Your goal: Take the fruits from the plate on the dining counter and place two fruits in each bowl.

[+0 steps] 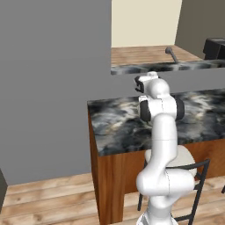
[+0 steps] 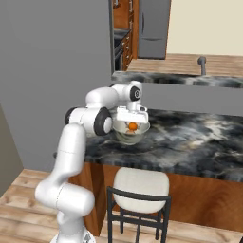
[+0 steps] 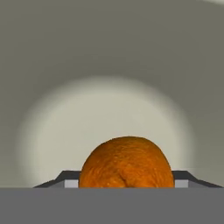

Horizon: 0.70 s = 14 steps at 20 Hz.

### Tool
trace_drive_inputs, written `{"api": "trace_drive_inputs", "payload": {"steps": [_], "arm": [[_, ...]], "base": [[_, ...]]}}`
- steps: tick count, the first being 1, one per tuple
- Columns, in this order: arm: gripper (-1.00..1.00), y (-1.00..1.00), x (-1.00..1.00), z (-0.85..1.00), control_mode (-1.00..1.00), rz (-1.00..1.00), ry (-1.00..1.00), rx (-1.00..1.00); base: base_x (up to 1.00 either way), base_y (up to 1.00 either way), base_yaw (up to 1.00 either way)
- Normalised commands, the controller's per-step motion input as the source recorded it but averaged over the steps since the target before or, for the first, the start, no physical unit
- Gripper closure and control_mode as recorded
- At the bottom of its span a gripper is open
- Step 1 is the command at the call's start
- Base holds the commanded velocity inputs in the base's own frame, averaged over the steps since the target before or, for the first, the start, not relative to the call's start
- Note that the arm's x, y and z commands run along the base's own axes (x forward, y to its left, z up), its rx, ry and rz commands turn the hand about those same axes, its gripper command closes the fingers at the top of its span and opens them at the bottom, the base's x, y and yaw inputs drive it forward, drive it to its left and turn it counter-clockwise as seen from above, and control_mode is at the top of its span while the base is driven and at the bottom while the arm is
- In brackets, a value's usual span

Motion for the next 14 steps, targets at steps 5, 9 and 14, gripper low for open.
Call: {"api": "trace_drive_inputs", "payload": {"steps": [5,9,14], "arm": [[-1.0,0.0,0.0,0.0,-1.0,0.0,0.0,0.0],[-1.0,0.0,-0.59,0.0,-1.0,0.0,-0.17,0.0],[-1.0,0.0,-1.0,0.09,-1.0,0.0,-0.46,0.0]], "base": [[0.0,0.0,0.0],[0.0,0.0,0.0],[0.0,0.0,0.0]]}}
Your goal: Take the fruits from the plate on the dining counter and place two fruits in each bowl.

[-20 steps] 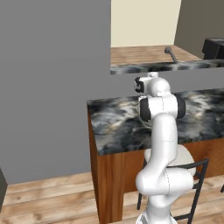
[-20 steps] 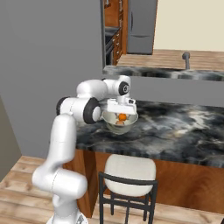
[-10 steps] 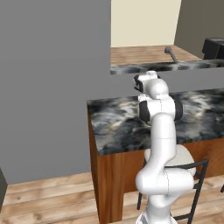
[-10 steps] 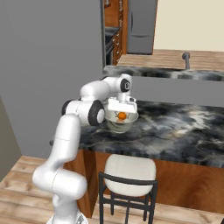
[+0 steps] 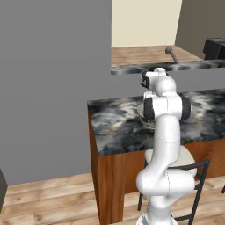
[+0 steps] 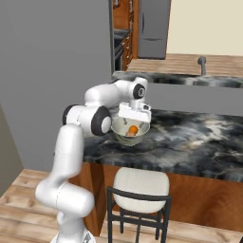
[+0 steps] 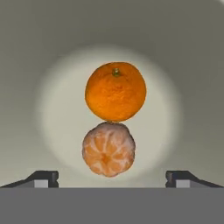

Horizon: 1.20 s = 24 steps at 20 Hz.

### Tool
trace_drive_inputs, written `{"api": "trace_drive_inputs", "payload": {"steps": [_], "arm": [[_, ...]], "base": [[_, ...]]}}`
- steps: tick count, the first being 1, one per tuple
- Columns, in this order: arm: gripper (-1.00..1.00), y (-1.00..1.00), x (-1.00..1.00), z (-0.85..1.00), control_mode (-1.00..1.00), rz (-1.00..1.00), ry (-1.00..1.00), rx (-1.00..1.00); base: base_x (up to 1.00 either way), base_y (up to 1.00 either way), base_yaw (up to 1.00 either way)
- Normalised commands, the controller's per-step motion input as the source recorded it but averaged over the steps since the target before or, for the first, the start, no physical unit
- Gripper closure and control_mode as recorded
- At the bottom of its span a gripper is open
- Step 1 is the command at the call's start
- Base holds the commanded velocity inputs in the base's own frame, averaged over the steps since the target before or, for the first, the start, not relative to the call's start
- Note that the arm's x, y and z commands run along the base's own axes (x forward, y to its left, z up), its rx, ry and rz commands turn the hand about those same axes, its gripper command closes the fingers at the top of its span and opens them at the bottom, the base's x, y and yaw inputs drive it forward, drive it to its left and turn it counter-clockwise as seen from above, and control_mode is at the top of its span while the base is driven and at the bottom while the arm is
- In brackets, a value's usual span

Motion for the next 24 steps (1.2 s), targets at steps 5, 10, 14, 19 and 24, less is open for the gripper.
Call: {"api": "trace_drive_inputs", "payload": {"steps": [5,10,14,19,24], "arm": [[-1.0,0.1,-1.0,0.37,-1.0,0.0,-0.58,-0.01],[-1.0,0.47,-0.88,0.72,-1.0,-0.01,-0.53,-0.04],[-1.0,0.47,-0.72,1.0,-1.0,-0.01,-0.23,-0.05],[-1.0,0.2,-0.82,1.0,-1.0,-0.03,0.0,-0.01],[-1.0,0.01,-1.0,0.97,-1.0,-0.07,0.01,-0.01]], "base": [[0.0,0.0,0.0],[0.0,0.0,0.0],[0.0,0.0,0.0],[0.0,0.0,0.0],[0.0,0.0,0.0]]}}
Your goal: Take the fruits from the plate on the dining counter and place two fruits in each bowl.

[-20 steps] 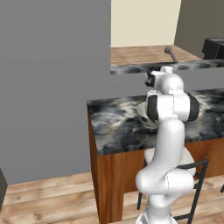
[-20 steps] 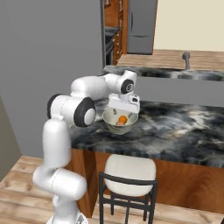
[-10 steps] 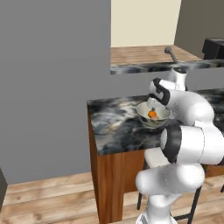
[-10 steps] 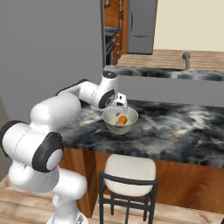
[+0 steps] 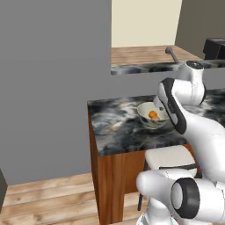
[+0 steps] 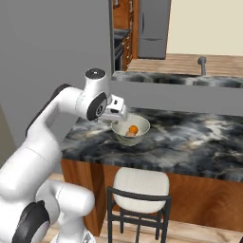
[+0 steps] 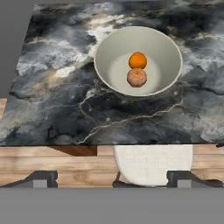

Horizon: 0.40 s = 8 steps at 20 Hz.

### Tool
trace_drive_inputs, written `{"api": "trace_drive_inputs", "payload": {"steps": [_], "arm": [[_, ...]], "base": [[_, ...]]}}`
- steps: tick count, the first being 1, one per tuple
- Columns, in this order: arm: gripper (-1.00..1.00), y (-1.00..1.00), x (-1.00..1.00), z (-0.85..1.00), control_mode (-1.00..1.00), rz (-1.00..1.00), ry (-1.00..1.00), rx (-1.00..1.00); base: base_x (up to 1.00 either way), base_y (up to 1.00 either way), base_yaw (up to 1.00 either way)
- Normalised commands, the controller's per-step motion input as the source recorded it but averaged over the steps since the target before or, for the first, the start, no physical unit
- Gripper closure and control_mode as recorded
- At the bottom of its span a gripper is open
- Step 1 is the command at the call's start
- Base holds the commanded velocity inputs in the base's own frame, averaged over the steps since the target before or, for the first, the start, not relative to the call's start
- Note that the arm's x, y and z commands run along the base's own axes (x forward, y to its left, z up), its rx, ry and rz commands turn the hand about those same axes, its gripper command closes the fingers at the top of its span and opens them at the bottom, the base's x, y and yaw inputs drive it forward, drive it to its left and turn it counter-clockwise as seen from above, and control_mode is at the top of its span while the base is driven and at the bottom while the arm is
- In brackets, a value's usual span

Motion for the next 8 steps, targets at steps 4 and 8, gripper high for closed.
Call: {"api": "trace_drive_inputs", "payload": {"steps": [4,8], "arm": [[-1.0,0.21,-1.0,0.6,-1.0,-0.06,0.0,-0.06],[-1.0,0.54,-1.0,0.04,-1.0,-0.1,0.0,-0.09]], "base": [[0.0,0.0,0.0],[0.0,0.0,0.0]]}}
